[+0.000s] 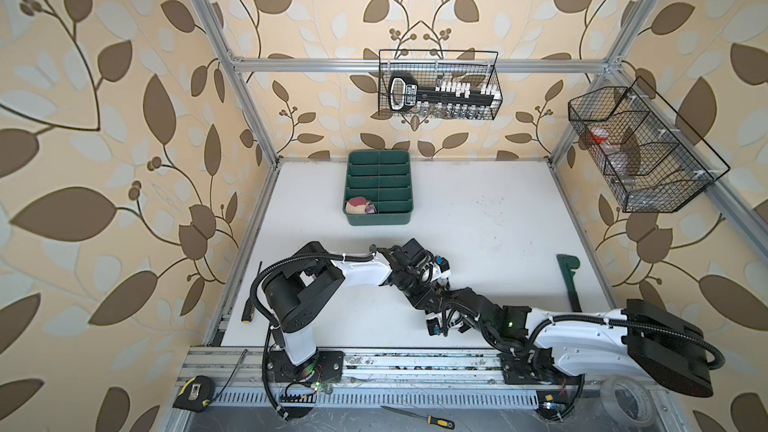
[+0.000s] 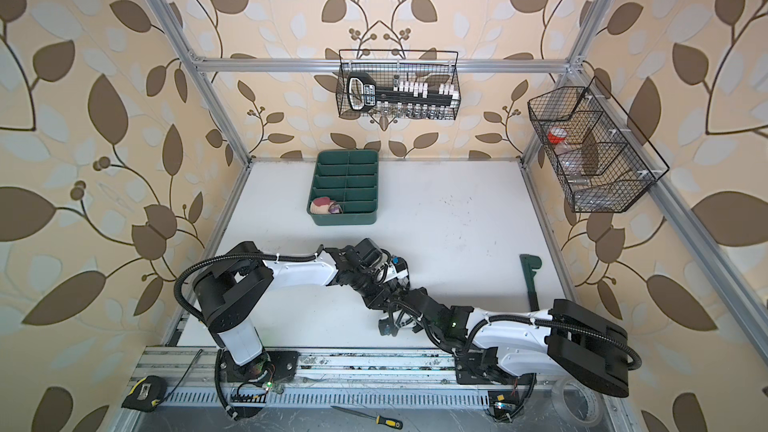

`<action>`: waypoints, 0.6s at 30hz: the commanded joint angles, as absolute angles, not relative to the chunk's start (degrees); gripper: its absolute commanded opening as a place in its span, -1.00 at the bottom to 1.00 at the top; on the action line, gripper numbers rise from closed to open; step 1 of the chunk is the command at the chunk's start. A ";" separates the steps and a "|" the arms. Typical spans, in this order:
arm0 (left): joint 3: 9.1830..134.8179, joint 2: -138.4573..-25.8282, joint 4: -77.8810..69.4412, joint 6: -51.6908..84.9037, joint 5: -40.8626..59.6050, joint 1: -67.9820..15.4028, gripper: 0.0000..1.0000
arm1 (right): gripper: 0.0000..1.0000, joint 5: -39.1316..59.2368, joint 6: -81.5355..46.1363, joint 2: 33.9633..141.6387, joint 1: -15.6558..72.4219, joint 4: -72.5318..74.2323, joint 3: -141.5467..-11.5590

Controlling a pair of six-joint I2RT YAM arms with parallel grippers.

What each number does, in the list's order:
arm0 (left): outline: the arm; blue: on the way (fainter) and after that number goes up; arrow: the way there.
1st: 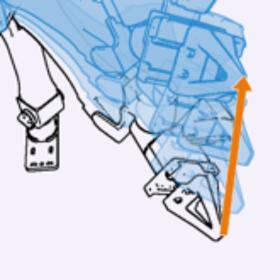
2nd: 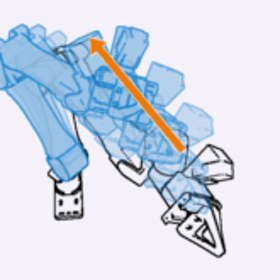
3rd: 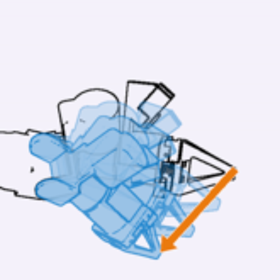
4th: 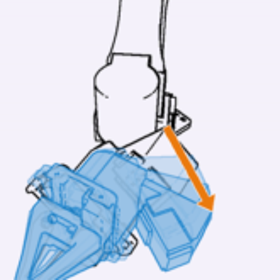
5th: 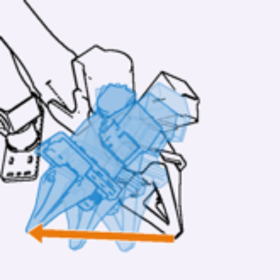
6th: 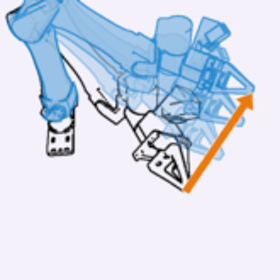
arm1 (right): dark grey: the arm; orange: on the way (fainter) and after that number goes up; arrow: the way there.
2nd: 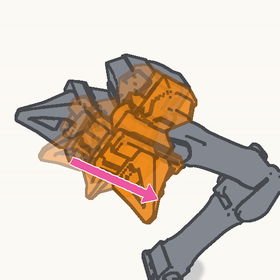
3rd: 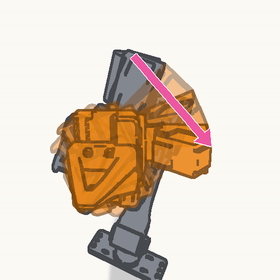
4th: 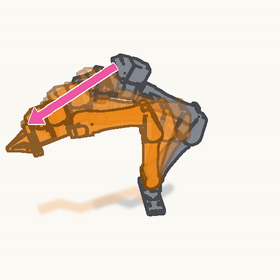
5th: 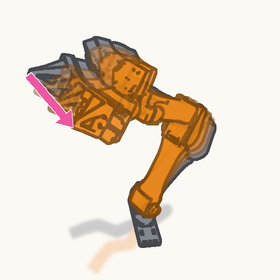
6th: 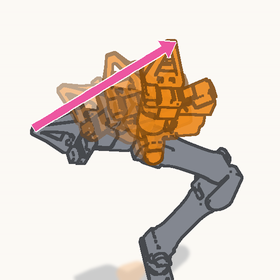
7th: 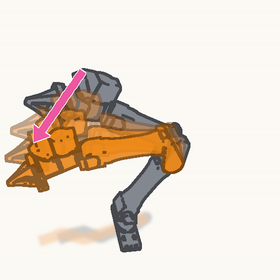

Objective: Roll the socks
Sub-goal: 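Grasp the argyle roll with both grippers and roll it toward the toe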

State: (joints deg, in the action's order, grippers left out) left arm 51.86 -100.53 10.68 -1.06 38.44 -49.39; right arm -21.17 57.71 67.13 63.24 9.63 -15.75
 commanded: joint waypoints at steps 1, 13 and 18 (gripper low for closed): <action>50.12 -98.28 12.57 -0.53 35.11 -48.61 -0.50 | -0.48 -18.99 56.54 66.41 63.11 5.38 -17.23; 48.17 -86.73 9.14 1.42 24.32 -41.87 0.13 | -1.00 -16.44 55.14 59.91 63.11 -3.21 -15.44; 50.98 -87.69 8.91 3.20 23.18 -40.45 0.15 | -1.00 -15.47 58.21 55.22 63.11 -4.02 -12.13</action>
